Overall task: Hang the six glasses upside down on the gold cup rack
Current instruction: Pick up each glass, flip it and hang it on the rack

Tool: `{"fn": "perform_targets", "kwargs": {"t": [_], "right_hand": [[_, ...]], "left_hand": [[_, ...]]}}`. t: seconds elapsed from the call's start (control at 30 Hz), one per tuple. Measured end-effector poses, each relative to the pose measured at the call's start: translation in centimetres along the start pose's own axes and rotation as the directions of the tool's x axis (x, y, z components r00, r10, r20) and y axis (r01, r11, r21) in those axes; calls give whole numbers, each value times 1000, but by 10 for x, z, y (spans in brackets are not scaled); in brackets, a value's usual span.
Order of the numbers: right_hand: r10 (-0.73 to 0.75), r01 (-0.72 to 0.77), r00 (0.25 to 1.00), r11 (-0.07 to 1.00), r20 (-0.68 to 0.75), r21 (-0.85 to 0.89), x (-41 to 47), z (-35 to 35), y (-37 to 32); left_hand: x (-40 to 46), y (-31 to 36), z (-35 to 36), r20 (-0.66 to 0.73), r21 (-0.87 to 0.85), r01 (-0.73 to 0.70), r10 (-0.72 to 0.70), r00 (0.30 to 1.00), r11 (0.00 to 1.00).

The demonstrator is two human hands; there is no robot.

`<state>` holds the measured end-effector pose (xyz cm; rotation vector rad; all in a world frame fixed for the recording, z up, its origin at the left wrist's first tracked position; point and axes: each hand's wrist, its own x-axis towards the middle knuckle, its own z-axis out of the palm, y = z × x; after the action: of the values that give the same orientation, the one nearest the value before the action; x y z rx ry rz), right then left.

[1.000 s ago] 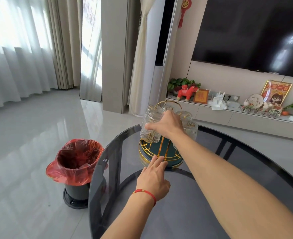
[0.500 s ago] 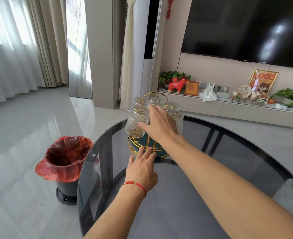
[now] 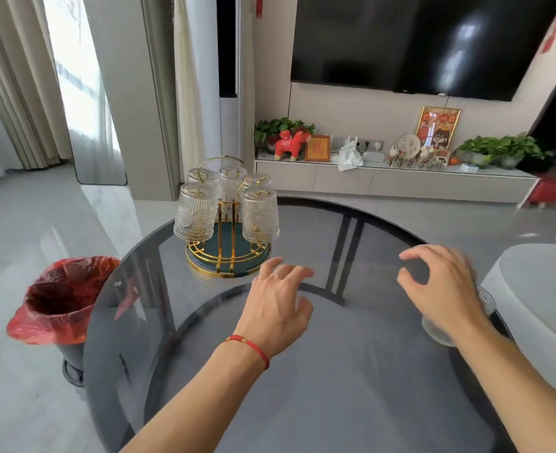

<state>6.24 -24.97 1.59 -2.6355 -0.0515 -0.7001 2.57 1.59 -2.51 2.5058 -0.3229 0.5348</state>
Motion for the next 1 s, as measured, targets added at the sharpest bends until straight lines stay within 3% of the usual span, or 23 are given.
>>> {"fn": "perform_targets", "kwargs": {"t": [0.13, 0.37, 0.47, 0.57, 0.63, 0.73, 0.77, 0.8, 0.87, 0.93, 1.0], "right_hand": [[336, -273, 915, 923, 225, -271, -5, -11, 47], [422, -345, 857, 896, 295, -278, -7, -18, 56], [375, -336, 884, 925, 278, -179, -10, -27, 48], [252, -296, 924, 947, 286, 123, -20, -31, 27], [182, -334, 913, 846, 365, 416, -27, -32, 6], [22, -390, 882, 595, 471, 703, -36, -26, -23], [-15, -403, 874, 534, 485, 743, -39, -21, -32], [-44, -409, 866, 511, 498, 756, -43, -16, -41], [-74, -388, 849, 584, 523, 713, -49, -6, -56], [-101, -301, 837, 736, 538, 606, -52, 7, -71], [-149, -176, 830, 845, 538, 505, -52, 19, -87]], "left_hand": [[-11, 10, 10, 45, -64, 6, -3, 999, 998], [-18, 20, 14, 135, -163, 122, -100, 986, 979], [-21, 26, 14, 187, -252, 173, -128, 974, 952], [-20, 30, 12, 265, -383, 258, -162, 951, 887], [-20, 34, 9, 399, -520, 379, -175, 900, 765], [-20, 40, 4, 644, -710, 648, -119, 756, 276], [-19, 39, 1, 646, -744, 653, -100, 757, 140], [-18, 37, -3, 618, -776, 627, -115, 778, 74], [-15, 30, -12, 530, -826, 558, -226, 817, 80], [-13, 15, -23, 438, -837, 516, -341, 832, 182], [-12, 3, -32, 374, -816, 486, -357, 856, 312]]}}
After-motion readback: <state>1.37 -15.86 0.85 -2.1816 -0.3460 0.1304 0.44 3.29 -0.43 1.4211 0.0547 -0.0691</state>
